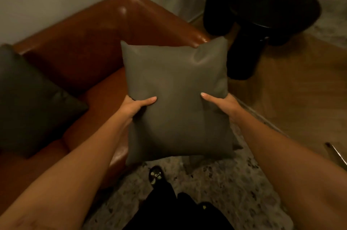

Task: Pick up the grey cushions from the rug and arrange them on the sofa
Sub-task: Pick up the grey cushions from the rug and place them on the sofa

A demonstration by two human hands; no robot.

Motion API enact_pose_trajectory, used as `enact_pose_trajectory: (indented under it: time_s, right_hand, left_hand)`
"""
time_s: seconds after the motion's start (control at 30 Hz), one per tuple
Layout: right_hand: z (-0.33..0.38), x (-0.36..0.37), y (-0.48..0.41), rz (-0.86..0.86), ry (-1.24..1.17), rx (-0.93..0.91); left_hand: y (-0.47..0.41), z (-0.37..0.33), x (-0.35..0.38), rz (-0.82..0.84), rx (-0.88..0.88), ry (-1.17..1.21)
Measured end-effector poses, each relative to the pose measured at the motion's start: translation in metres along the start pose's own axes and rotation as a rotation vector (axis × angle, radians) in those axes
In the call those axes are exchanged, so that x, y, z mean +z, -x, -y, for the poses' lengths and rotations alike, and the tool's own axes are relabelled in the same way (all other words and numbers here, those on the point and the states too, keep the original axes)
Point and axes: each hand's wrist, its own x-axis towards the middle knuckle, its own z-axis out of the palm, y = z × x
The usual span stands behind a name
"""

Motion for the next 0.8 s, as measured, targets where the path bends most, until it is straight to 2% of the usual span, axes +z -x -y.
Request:
enact_pose_trajectory:
  time_s: [0.27, 0.43, 0.8]
  right_hand:
    - [0.058, 0.135, -0.02, 0.149, 0.124, -0.028]
    - [0.078, 0.2, -0.037, 0.222, 0.165, -0.046]
    - [0.12, 0.283, -0.111, 0.357, 0.229, 0.013]
  left_hand:
    - [-0.02, -0.021, -0.126, -0.163, 0.005, 0.163]
    - [-0.038, -0.032, -0.187, -0.208, 0.011, 0.213]
    - [-0.087, -0.042, -0.238, -0.343, -0.037, 0.331]
